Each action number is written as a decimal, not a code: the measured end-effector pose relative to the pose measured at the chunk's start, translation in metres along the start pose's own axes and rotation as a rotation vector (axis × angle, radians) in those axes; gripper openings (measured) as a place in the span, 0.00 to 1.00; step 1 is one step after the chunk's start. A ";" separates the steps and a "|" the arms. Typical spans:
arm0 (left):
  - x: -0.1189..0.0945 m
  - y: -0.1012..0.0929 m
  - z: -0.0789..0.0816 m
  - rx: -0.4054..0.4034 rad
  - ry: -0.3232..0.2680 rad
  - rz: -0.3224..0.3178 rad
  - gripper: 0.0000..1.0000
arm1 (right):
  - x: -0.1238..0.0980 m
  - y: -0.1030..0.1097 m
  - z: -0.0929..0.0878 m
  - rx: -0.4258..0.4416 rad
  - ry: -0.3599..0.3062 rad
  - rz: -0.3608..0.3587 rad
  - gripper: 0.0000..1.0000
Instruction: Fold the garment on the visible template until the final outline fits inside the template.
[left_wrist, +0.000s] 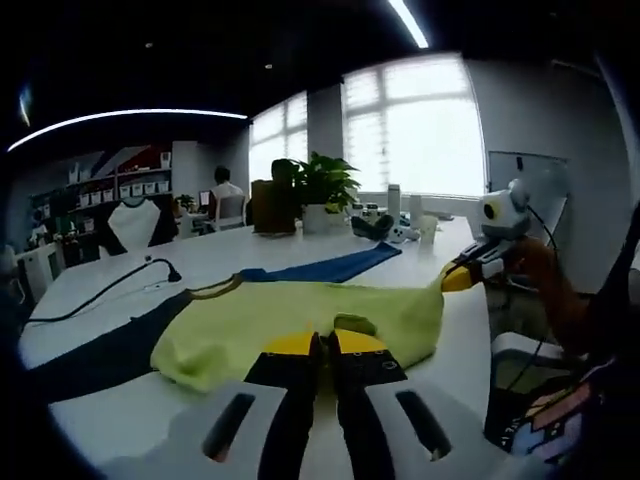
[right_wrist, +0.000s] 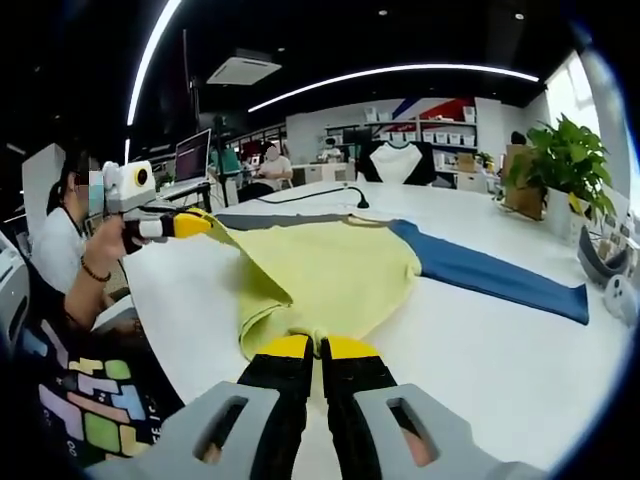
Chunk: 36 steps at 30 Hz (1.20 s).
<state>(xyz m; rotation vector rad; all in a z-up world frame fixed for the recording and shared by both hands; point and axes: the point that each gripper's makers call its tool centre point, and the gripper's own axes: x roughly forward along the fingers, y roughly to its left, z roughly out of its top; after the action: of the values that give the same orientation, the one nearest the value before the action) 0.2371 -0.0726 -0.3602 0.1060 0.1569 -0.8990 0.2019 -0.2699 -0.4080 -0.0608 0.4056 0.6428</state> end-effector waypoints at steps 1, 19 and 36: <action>-0.004 0.001 0.001 0.001 -0.003 0.005 0.05 | 0.000 0.000 0.000 0.000 0.001 -0.002 0.01; -0.062 0.029 -0.021 -0.031 0.022 0.073 0.05 | -0.008 -0.005 -0.003 -0.008 0.012 -0.025 0.01; -0.095 0.042 -0.080 -0.083 0.109 0.041 0.05 | -0.016 -0.015 -0.043 0.025 0.097 -0.003 0.01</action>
<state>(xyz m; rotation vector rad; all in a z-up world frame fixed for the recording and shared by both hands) 0.2046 0.0397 -0.4205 0.0807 0.2923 -0.8451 0.1844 -0.2990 -0.4423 -0.0689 0.5067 0.6333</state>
